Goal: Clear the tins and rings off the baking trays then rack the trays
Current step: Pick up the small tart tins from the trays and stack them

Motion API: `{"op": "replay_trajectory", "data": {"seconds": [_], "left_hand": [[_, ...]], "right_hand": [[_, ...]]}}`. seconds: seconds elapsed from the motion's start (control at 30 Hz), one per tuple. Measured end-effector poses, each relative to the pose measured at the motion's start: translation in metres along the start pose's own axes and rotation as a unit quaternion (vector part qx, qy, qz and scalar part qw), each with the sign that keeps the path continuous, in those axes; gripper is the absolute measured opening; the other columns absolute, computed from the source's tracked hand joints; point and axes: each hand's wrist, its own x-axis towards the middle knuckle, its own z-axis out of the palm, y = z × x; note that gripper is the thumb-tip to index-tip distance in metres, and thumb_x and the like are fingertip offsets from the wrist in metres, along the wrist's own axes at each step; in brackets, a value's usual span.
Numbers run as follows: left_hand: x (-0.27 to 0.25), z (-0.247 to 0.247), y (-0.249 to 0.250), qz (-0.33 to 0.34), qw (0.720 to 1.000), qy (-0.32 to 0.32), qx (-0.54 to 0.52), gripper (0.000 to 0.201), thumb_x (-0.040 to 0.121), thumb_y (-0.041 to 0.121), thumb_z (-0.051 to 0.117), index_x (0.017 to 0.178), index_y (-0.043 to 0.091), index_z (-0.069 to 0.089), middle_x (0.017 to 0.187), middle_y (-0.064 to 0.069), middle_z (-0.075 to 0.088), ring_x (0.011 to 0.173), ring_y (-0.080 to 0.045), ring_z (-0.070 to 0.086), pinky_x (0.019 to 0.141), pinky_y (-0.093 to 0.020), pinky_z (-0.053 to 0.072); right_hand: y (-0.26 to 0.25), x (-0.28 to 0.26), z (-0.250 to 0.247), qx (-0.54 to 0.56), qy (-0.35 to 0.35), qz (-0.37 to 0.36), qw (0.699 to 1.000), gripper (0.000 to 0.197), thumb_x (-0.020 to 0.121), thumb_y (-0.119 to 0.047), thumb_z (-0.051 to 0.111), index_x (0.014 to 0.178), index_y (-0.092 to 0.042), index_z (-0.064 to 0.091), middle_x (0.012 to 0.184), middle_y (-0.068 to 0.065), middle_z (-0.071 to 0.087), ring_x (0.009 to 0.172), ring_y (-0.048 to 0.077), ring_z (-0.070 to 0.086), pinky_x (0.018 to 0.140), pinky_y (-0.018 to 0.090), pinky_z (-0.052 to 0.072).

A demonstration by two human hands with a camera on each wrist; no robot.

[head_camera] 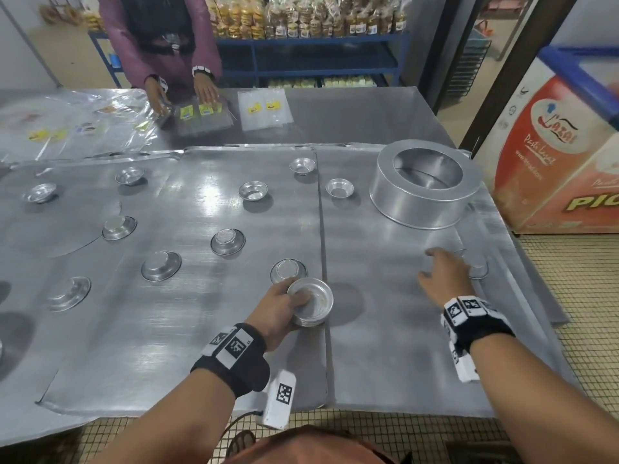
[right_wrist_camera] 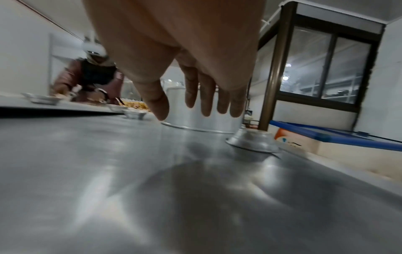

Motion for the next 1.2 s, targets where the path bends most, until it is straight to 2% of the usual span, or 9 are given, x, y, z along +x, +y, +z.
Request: {"op": "replay_trajectory", "data": {"seconds": [0.27,0.43,0.53,0.63,0.73,0.83,0.93,1.03,1.2], "left_hand": [[-0.005,-0.002,0.001,0.002,0.999,0.017,-0.029,0.031,0.097,-0.006,0.051,0.126,-0.002,0.06,0.102,-0.016,0.065,0.088,-0.03,0.065,0.07,-0.045,0.063],[-0.009,-0.004,0.002,0.006,0.999,0.029,-0.037,0.032,0.098,-0.006,0.05,0.128,-0.002,0.059,0.1,-0.015,0.064,0.082,-0.025,0.064,0.059,-0.034,0.059],[-0.009,-0.007,0.002,0.008,0.999,0.036,-0.035,0.034,0.097,-0.007,0.05,0.129,0.0,0.059,0.1,-0.013,0.064,0.083,-0.025,0.064,0.06,-0.037,0.061],[-0.009,-0.009,0.002,0.01,0.999,0.038,-0.027,0.035,0.097,-0.007,0.051,0.129,0.001,0.06,0.1,-0.013,0.065,0.085,-0.025,0.064,0.066,-0.039,0.063],[-0.009,-0.009,0.002,0.009,0.999,0.034,-0.023,0.033,0.096,-0.008,0.051,0.127,0.0,0.06,0.101,-0.014,0.064,0.086,-0.026,0.063,0.066,-0.041,0.063],[-0.009,-0.011,0.002,0.006,0.999,0.031,-0.019,0.032,0.097,-0.007,0.051,0.127,0.0,0.06,0.102,-0.015,0.064,0.088,-0.028,0.063,0.067,-0.042,0.063],[-0.009,-0.014,0.002,0.008,1.0,0.027,-0.013,0.031,0.097,-0.006,0.051,0.126,0.001,0.061,0.102,-0.015,0.064,0.087,-0.027,0.064,0.065,-0.041,0.062],[-0.007,-0.016,0.001,0.01,1.0,0.022,-0.004,0.029,0.097,-0.005,0.052,0.123,0.003,0.063,0.101,-0.013,0.065,0.088,-0.027,0.064,0.079,-0.049,0.061],[-0.006,-0.024,0.001,0.009,1.0,0.02,0.012,0.028,0.097,-0.004,0.054,0.123,0.001,0.062,0.102,-0.015,0.065,0.091,-0.029,0.063,0.089,-0.059,0.056]], "right_hand": [[0.067,0.041,-0.005,-0.049,0.003,0.23,0.972,0.085,0.073,-0.044,0.075,0.136,-0.003,0.036,0.139,0.027,0.041,0.129,0.043,0.037,0.105,0.051,0.032],[0.08,0.047,-0.005,-0.021,-0.003,0.232,0.973,0.076,0.073,-0.073,0.038,0.089,-0.006,0.07,0.087,0.018,0.064,0.082,0.035,0.057,0.078,0.04,0.043],[0.083,0.049,0.0,-0.02,0.018,0.24,0.97,0.082,0.059,-0.079,0.041,0.086,-0.006,0.067,0.086,0.019,0.065,0.081,0.037,0.06,0.079,0.044,0.053],[0.069,0.043,-0.004,-0.02,0.048,0.244,0.968,0.08,0.058,-0.061,0.07,0.106,0.0,0.058,0.106,0.024,0.062,0.099,0.042,0.06,0.083,0.053,0.052],[0.054,0.036,-0.012,0.006,0.058,0.206,0.977,0.069,0.056,-0.038,0.087,0.101,0.003,0.054,0.101,0.028,0.062,0.091,0.043,0.063,0.072,0.046,0.055],[0.046,0.031,-0.012,0.042,0.082,0.174,0.98,0.061,0.057,-0.029,0.088,0.101,-0.001,0.055,0.099,0.027,0.064,0.089,0.043,0.064,0.072,0.044,0.055],[0.031,0.027,-0.011,0.08,0.081,0.147,0.983,0.069,0.065,-0.028,0.085,0.123,-0.013,0.053,0.115,0.024,0.063,0.103,0.044,0.061,0.083,0.046,0.051],[0.012,0.019,-0.007,0.132,0.086,0.105,0.982,0.071,0.072,-0.031,0.083,0.134,-0.02,0.05,0.113,0.02,0.066,0.108,0.04,0.06,0.092,0.046,0.049],[-0.023,0.003,0.008,0.175,0.073,0.074,0.979,0.03,0.083,-0.019,0.072,0.111,-0.01,0.07,0.096,0.017,0.071,0.091,0.032,0.068,0.09,0.036,0.048]]}}
